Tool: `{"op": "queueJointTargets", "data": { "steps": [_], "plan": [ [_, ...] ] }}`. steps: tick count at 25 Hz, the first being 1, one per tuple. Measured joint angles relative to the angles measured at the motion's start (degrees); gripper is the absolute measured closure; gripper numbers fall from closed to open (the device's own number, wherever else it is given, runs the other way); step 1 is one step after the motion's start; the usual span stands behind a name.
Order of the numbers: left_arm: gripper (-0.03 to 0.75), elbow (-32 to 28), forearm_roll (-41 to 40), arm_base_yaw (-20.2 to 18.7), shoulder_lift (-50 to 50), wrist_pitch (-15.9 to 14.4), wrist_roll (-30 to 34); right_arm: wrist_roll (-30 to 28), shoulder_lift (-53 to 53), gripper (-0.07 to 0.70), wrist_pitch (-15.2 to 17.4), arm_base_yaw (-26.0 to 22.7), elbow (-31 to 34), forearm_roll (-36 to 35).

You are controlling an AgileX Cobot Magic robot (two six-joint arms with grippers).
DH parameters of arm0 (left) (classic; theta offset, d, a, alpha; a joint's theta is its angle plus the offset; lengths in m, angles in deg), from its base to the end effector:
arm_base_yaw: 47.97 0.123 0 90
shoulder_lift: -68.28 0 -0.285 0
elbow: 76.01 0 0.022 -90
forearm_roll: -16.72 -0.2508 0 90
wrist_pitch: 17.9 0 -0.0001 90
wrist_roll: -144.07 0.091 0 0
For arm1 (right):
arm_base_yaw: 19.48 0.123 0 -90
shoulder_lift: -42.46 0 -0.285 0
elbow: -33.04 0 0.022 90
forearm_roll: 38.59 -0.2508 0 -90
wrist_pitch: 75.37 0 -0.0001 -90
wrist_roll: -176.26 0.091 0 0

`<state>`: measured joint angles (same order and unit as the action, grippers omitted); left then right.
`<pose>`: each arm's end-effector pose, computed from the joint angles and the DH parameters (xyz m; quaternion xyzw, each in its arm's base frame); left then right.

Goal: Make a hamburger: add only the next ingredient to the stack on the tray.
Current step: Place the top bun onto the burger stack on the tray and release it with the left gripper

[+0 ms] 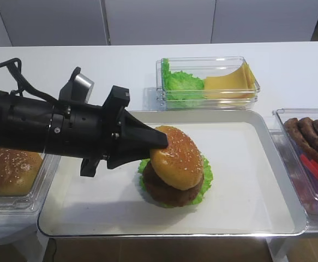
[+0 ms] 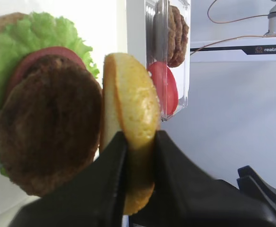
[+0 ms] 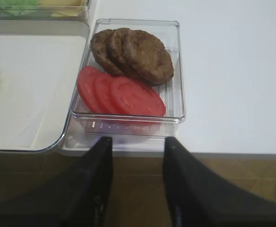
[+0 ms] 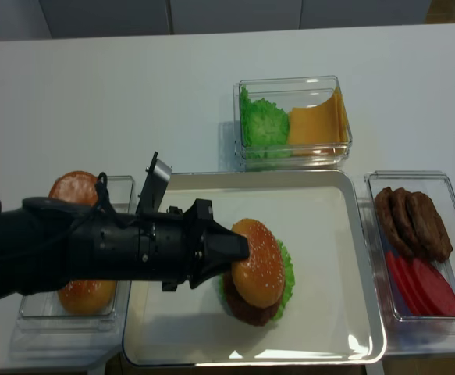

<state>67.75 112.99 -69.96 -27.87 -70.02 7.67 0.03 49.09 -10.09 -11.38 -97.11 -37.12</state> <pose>0.2302 -0.1700 0.2217 -0.0423 0.8206 -0.5642 0.0809 -0.0085 -0.0033 0.2648 -0.0320 0.8729 0.0376 0.4853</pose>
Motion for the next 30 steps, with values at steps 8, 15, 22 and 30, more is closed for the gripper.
{"op": "queueJointTargets", "data": {
  "steps": [8, 15, 22, 30],
  "plan": [
    [0.607, 0.0, 0.2, 0.0, 0.0, -0.2, -0.1, 0.0, 0.0, 0.36, 0.0, 0.0, 0.0, 0.0],
    [0.608, 0.0, 1.9, 0.0, 0.0, -1.5, -0.1, 0.0, 0.0, 0.36, 0.0, 0.0, 0.0, 0.0],
    [0.608, 0.0, -1.2, 0.0, 0.0, -1.4, -0.1, -0.1, 0.0, 0.36, 0.0, 0.0, 0.0, 0.0],
    [0.608, 0.0, -1.2, 0.0, 0.0, 0.0, -0.4, -0.2, 0.0, 0.36, 0.0, 0.0, 0.0, 0.0]
  ]
}}
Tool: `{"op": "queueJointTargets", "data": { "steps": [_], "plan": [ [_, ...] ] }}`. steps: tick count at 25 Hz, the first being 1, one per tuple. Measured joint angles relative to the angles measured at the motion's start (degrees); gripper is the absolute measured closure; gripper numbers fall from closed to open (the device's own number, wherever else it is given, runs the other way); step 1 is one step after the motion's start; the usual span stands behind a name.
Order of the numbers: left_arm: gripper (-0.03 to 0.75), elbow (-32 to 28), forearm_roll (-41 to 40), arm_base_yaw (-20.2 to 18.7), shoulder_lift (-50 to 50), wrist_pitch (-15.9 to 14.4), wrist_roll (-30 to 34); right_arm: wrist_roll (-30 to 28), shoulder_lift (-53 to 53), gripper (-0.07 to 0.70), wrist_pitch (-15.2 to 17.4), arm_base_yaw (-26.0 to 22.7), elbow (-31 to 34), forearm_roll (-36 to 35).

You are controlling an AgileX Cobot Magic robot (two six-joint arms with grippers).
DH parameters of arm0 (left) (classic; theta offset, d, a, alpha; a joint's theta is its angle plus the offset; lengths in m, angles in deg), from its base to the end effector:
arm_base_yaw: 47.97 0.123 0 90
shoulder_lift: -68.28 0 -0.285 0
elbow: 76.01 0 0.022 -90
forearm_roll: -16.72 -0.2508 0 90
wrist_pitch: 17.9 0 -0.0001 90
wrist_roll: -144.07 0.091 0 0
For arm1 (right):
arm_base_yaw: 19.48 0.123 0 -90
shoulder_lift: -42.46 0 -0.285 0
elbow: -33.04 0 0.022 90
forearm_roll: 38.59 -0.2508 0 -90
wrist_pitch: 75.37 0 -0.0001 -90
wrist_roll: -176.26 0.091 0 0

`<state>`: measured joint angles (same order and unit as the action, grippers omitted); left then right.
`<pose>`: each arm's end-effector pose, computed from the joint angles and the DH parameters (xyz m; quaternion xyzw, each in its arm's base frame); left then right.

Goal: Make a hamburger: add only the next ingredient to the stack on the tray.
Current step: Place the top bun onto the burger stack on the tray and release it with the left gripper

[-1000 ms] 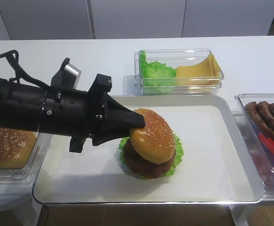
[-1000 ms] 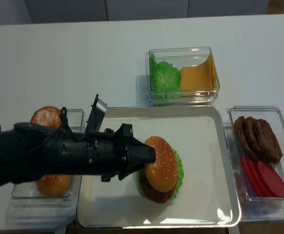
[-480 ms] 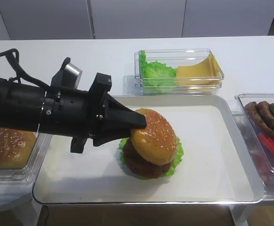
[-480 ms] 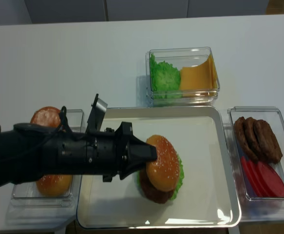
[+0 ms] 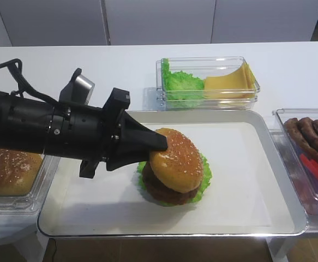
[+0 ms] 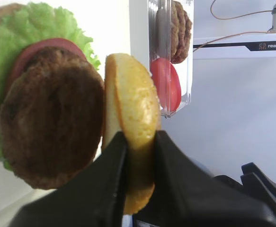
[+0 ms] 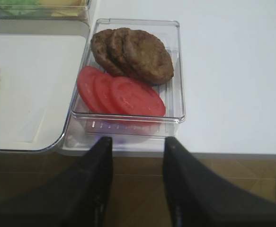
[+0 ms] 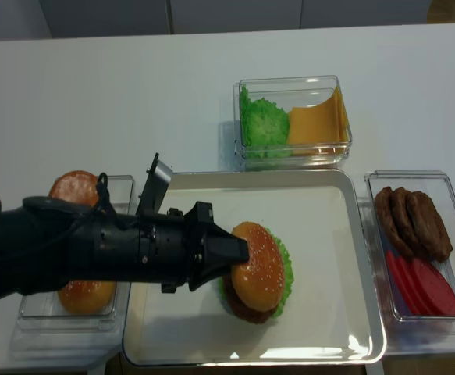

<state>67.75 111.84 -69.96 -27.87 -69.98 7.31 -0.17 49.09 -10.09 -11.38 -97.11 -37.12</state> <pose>0.2293 -0.1698 0.2206 -0.0374 0.8245 -0.5592 0.0781 -0.0085 -0.0033 0.2648 -0.0335 0.8729 0.0367 0.4854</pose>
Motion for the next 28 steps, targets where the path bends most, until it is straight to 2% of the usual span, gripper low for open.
{"op": "queueJointTargets", "data": {
  "steps": [16, 22, 28],
  "plan": [
    [0.603, 0.0, 0.0, 0.0, 0.0, 0.0, 1.1, 0.0, 0.0, 0.36, 0.0, 0.0, 0.0, 0.0],
    [0.496, 0.0, 0.0, 0.0, 0.0, 0.8, 1.2, 0.0, 0.0, 0.36, 0.0, 0.0, 0.0, 0.0],
    [0.32, 0.0, 0.0, 0.0, 0.0, 1.1, 1.2, 0.0, 0.0, 0.36, 0.0, 0.0, 0.0, 0.0]
  ]
}}
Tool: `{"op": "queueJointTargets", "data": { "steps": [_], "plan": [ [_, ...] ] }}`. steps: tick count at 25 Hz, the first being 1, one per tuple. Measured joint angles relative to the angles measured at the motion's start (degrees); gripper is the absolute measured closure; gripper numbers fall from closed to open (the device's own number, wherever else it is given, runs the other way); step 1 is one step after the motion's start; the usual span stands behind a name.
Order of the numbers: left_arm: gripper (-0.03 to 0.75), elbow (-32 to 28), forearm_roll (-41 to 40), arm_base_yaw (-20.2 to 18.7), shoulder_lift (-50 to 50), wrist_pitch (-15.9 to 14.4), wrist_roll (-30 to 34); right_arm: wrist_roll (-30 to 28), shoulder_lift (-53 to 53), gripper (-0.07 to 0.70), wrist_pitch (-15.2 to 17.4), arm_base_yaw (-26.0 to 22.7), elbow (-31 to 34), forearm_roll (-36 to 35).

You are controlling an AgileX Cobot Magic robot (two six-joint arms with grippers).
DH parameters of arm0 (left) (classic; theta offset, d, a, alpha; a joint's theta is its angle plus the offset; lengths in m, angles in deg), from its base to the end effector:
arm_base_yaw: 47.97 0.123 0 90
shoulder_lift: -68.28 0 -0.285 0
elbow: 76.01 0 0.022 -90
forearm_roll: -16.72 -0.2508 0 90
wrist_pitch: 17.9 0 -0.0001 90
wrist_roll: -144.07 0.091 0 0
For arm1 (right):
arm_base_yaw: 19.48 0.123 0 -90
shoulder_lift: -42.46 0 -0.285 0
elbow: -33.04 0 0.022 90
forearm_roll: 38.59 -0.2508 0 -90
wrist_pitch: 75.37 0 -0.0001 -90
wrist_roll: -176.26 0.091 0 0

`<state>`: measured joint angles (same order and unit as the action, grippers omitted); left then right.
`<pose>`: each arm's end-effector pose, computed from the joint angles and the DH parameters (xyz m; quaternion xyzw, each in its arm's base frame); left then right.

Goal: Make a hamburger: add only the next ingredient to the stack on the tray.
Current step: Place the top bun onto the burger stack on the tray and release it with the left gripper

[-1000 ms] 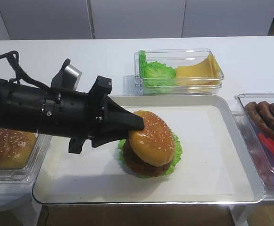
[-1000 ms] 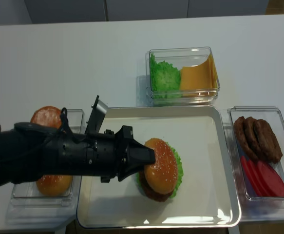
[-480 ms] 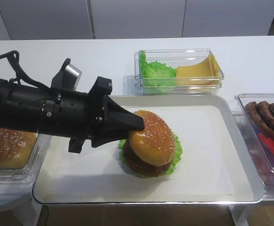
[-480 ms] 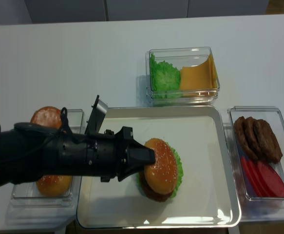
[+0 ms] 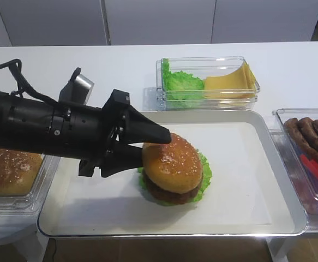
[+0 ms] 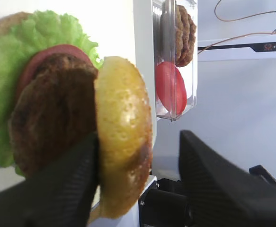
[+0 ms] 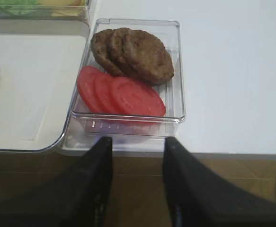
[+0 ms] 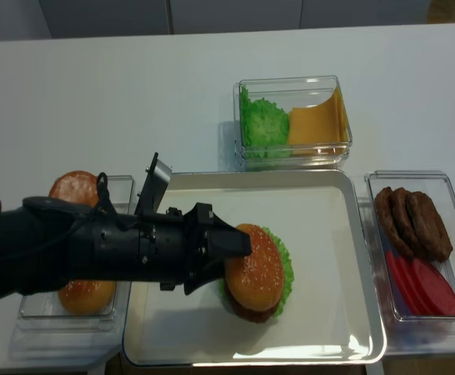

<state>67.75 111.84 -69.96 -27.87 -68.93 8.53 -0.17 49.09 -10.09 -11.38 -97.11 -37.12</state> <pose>0.2305 -0.1691 0.2197 -0.0328 0.8278 -0.5529 0.0893 -0.0085 -0.0033 0.2648 -0.0335 0.8729 0.0367 0.4854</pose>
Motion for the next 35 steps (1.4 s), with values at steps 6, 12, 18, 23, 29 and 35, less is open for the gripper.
{"op": "queueJointTargets", "data": {
  "steps": [6, 12, 18, 23, 29, 35],
  "plan": [
    [0.217, 0.0, -1.1, 0.0, 0.0, 1.1, 1.6, 0.0, 0.0, 0.36, 0.0, 0.0, 0.0, 0.0],
    [0.166, 0.0, -1.8, 0.0, 0.0, 4.5, 1.9, 0.0, 0.0, 0.36, 0.0, 0.0, 0.0, 0.0],
    [0.153, 0.0, -2.0, 0.0, 0.0, 7.8, 2.5, 0.0, 0.0, 0.36, 0.0, 0.0, 0.0, 0.0],
    [0.152, 0.0, -2.0, 0.0, 0.0, 8.0, 3.0, 0.0, 0.0, 0.36, 0.0, 0.0, 0.0, 0.0],
    [0.152, 0.0, -2.0, -1.3, 0.0, 7.5, 2.3, 0.0, 0.0, 0.36, 0.0, 0.0, 0.0, 0.0],
    [0.152, 0.0, -0.6, -2.9, 0.0, 8.7, 2.2, 0.0, 0.0, 0.36, 0.0, 0.0, 0.0, 0.0]
  ]
}}
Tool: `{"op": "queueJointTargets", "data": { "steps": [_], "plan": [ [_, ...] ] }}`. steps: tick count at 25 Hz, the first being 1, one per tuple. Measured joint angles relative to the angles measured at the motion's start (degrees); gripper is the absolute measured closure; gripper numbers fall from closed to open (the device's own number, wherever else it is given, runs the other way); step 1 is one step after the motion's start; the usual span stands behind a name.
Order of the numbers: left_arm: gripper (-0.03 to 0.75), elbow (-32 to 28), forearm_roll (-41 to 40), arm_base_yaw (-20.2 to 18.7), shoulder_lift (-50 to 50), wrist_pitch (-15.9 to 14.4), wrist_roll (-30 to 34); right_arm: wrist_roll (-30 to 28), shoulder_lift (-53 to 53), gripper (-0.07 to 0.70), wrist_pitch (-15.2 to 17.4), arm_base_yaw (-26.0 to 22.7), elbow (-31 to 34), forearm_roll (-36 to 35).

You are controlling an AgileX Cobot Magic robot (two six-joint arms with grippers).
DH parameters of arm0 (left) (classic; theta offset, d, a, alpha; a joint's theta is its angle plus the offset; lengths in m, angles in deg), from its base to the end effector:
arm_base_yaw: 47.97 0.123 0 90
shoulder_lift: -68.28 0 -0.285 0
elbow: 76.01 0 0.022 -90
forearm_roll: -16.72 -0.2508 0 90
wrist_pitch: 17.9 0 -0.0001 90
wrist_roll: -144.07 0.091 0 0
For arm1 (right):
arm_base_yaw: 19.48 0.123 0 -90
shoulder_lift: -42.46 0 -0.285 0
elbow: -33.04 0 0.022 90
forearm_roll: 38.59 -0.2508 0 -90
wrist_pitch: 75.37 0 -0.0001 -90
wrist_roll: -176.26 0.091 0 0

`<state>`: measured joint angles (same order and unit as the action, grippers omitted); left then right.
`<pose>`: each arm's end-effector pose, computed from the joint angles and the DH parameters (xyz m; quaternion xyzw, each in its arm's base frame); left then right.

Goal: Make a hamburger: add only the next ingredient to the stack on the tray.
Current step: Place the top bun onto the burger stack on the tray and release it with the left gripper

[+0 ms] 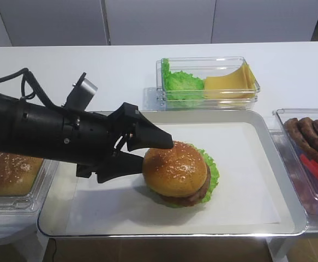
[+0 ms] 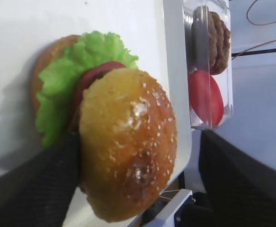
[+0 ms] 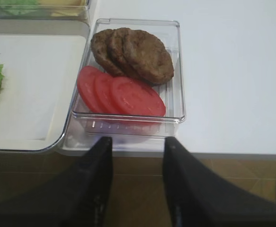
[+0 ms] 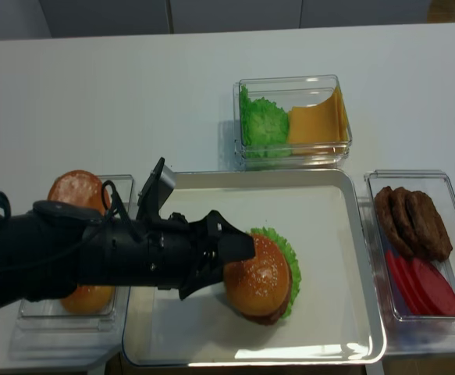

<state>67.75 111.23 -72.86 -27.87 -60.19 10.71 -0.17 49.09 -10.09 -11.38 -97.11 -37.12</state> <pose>0.2315 -0.1748 0.2117 -0.0255 0.8539 -0.5036 0.1288 -0.0085 -0.0033 0.2648 -0.0335 0.8729 0.0367 0.4854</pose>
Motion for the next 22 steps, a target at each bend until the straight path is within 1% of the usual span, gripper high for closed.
{"op": "queueJointTargets", "data": {
  "steps": [8, 10, 17, 22],
  "plan": [
    [0.152, 0.0, 0.2, -0.1, 0.0, 2.5, 0.0, 0.0, 0.0, 0.36, 0.0, 0.0, 0.0, 0.0],
    [0.152, 0.0, 0.4, -0.1, 0.0, 2.6, 0.0, 0.0, 0.0, 0.36, 0.0, 0.0, 0.0, 0.0],
    [0.152, 0.0, 4.7, -0.1, 0.0, -0.5, 0.0, 0.0, 0.0, 0.36, 0.0, 0.0, 0.0, 0.0],
    [0.152, 0.0, 4.4, -0.1, 0.0, -0.6, 0.0, 0.0, 0.0, 0.36, 0.0, 0.0, 0.0, 0.0]
  ]
}}
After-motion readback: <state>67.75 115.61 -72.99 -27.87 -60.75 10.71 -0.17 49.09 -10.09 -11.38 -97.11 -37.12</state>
